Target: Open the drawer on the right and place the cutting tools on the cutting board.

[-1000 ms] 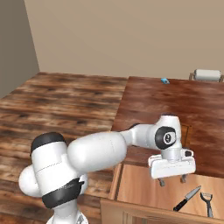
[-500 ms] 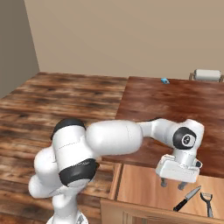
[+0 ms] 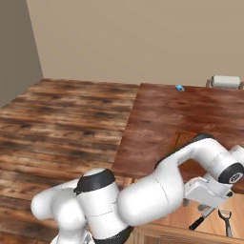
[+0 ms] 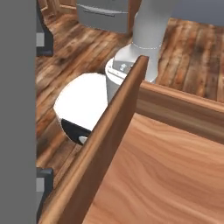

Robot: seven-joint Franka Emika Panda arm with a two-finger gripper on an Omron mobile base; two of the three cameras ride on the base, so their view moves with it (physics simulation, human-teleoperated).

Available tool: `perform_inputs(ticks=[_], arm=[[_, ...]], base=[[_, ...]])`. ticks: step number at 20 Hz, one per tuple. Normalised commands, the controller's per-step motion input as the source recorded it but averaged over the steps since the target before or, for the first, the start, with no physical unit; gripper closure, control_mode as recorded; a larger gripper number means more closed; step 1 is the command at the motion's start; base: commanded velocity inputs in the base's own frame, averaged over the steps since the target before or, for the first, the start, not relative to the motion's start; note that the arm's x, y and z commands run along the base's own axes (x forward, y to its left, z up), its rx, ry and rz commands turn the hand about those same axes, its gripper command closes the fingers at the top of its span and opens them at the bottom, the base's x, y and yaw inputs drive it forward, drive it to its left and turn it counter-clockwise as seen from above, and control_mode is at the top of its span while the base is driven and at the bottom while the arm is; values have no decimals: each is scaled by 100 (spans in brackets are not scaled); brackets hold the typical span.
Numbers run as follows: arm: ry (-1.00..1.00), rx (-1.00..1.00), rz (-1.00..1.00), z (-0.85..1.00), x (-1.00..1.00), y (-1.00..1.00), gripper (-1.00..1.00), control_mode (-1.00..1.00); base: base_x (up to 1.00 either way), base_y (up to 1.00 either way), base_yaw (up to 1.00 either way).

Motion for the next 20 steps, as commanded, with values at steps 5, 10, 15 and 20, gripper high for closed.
perform_inputs(ticks=[5,10,15,20], arm=[[-14,-8,-25,-14,9,36,-100,-100],[-1,-19,-29,-31,18,28,-100,-100],[0,-24,-27,-46,12,9,-100,-100],[0,-23,-23,-44,8,0,-100,-100]], base=[[0,0,0],[0,0,0],[0,0,0],[0,0,0]])
